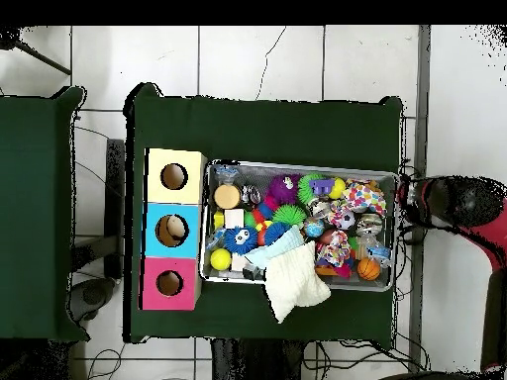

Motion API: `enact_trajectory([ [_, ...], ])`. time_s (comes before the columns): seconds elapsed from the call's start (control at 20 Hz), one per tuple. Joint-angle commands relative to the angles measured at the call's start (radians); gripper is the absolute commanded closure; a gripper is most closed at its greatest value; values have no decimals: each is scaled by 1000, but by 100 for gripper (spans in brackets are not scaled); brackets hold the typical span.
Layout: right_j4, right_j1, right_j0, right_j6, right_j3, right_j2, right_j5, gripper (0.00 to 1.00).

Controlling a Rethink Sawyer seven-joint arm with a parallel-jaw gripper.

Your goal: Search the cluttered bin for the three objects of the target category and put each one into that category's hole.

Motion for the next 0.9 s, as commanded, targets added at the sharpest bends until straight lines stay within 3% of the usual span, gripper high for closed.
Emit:
enact_trajectory([
  [0.05, 2, 37, 9, 10, -25, 44, 120, 0],
  [0.7, -3, 45, 30, 62, -23, 27, 76, 0],
  [0.9, 2, 36, 39, 110, 17, 20, 20, 0],
])
